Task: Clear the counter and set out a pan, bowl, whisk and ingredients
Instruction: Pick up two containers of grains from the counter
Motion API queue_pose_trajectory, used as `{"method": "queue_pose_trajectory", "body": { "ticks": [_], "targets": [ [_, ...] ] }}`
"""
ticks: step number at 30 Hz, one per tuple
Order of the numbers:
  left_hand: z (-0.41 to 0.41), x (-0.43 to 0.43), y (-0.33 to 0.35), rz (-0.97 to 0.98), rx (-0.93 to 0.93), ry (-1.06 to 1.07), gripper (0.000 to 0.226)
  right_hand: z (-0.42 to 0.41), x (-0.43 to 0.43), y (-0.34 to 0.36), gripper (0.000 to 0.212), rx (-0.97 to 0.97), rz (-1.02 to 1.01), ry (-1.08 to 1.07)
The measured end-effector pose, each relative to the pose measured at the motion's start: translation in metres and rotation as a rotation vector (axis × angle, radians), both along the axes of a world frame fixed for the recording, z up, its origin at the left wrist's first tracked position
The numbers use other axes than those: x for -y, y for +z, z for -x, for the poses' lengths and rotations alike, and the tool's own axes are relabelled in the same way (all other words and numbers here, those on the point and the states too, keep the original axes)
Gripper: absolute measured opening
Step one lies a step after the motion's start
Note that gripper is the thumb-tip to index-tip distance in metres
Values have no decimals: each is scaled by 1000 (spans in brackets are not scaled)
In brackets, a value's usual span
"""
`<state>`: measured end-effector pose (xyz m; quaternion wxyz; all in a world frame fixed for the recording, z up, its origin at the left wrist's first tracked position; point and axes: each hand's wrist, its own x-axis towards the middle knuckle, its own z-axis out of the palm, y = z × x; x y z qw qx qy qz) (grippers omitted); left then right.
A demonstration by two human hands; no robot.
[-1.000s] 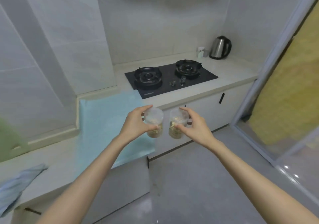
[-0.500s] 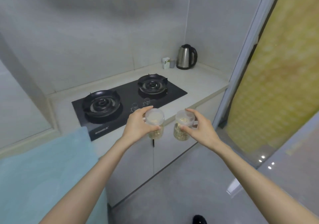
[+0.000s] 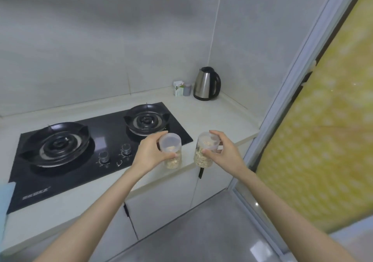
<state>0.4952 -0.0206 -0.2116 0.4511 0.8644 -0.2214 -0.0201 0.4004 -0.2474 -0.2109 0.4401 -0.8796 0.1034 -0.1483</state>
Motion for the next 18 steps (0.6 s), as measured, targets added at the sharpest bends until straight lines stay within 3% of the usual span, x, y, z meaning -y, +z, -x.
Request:
{"method": "queue_pose_trajectory", "body": {
  "ticks": [18],
  "targets": [
    [-272, 184, -56, -80, -169, 13, 86, -276, 161, -46, 69, -184, 15, 28]
  ]
}}
